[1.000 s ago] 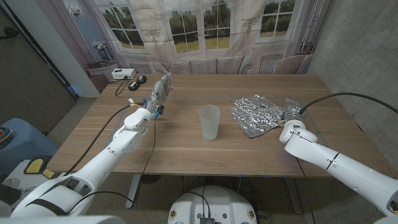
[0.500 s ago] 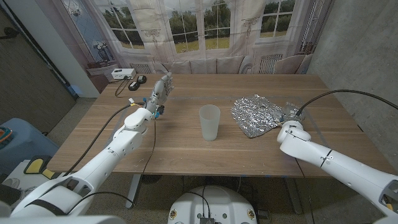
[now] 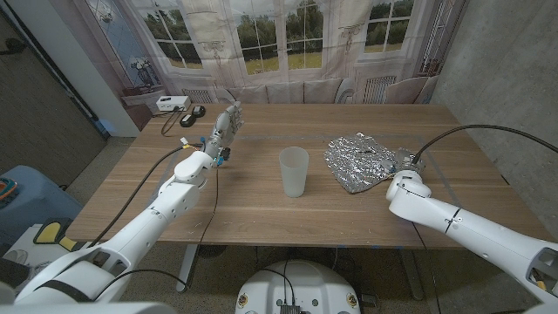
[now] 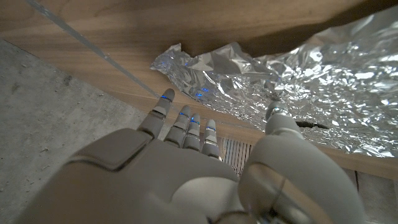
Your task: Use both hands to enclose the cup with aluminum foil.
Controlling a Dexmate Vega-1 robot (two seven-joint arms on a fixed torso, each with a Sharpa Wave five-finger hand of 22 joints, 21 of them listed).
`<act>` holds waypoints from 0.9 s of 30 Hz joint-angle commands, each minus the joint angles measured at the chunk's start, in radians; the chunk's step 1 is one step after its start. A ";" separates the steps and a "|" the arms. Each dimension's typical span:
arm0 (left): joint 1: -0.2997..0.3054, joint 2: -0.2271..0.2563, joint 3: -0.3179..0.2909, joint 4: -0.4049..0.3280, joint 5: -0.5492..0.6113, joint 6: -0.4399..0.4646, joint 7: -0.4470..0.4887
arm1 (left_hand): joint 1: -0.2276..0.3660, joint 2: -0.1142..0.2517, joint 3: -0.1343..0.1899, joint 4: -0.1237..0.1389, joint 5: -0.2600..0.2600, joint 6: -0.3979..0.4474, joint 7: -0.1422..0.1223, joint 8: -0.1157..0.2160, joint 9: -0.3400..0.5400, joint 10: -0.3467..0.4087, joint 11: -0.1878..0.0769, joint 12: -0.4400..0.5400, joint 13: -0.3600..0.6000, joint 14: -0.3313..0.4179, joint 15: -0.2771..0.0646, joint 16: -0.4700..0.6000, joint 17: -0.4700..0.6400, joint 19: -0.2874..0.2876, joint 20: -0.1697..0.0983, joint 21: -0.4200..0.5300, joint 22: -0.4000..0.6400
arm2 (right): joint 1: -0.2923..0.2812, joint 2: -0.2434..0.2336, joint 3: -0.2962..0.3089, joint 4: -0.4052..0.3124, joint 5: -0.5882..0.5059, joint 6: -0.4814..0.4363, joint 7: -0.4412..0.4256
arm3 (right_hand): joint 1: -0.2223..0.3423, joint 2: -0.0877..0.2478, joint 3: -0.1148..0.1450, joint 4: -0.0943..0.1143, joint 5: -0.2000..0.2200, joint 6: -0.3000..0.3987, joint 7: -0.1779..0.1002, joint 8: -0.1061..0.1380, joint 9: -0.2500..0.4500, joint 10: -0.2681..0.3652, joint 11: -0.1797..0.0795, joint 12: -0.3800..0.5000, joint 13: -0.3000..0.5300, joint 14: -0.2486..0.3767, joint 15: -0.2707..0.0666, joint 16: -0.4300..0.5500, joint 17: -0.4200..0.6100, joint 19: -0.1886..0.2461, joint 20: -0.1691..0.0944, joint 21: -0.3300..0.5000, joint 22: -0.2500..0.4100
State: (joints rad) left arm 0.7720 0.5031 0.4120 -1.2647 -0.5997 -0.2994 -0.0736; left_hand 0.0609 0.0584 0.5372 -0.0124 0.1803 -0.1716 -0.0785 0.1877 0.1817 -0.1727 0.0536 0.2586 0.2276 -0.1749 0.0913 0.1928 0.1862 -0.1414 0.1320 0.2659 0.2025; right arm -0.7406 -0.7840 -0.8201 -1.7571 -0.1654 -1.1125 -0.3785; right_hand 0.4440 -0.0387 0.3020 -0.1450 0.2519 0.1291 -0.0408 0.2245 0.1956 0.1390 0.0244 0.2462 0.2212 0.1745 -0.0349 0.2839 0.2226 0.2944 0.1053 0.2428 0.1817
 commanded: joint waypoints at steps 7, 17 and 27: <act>0.005 0.003 -0.003 -0.006 0.000 0.002 0.005 | -0.014 0.003 -0.001 0.003 0.007 -0.014 0.009 0.003 -0.001 -0.057 0.006 -0.005 0.000 -0.025 -0.007 -0.003 0.002 -0.003 -0.006 -0.004 0.005 | 0.038 0.008 -0.077 0.037 -0.059 -0.022 -0.001 | 0.145 0.037 0.014 -0.027 0.059 0.180 -0.003 0.039 0.000 0.181 -0.010 0.072 0.021 0.207 -0.050 0.128 0.079 0.137 -0.032 0.039 0.010; 0.004 0.008 -0.001 -0.013 0.003 0.009 0.006 | -0.015 0.005 -0.002 0.004 0.008 -0.013 0.010 0.002 -0.001 -0.059 0.006 -0.007 -0.001 -0.029 -0.009 -0.003 0.002 -0.003 -0.008 -0.005 0.005 | 0.031 0.031 -0.076 0.061 -0.082 -0.033 -0.037 | 0.392 0.043 0.021 -0.029 0.101 0.263 -0.005 0.024 0.000 0.272 -0.029 0.103 0.043 0.396 -0.131 0.334 0.234 0.351 -0.078 0.129 0.023; 0.000 0.008 0.002 -0.012 0.002 0.018 0.001 | -0.016 0.006 -0.003 0.005 0.008 -0.016 0.010 0.001 -0.001 -0.065 0.005 -0.010 -0.002 -0.036 -0.009 -0.005 0.002 -0.007 -0.010 -0.007 0.005 | -0.058 0.065 -0.001 0.078 -0.142 0.076 -0.239 | 0.496 0.128 0.038 -0.006 0.078 0.584 -0.029 0.101 0.007 0.581 -0.053 0.256 0.086 0.569 -0.156 0.426 0.317 0.376 -0.092 0.175 0.035</act>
State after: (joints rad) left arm 0.7762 0.5093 0.4097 -1.2760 -0.5986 -0.2902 -0.0686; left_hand 0.0556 0.0637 0.5373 -0.0125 0.1803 -0.1716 -0.0785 0.1878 0.1817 -0.1727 0.0536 0.2500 0.2228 -0.1749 0.0913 0.1885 0.1863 -0.1451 0.1283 0.2621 0.2025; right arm -0.7259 -0.7511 -0.8830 -1.6992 -0.2552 -1.1253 -0.4529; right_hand 0.9208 0.0619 0.3340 -0.1597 0.3396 0.6480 -0.0685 0.3080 0.1972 0.6514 -0.0190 0.4626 0.2918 0.7063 -0.0693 0.6945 0.5239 0.6647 0.0126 0.4075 0.2119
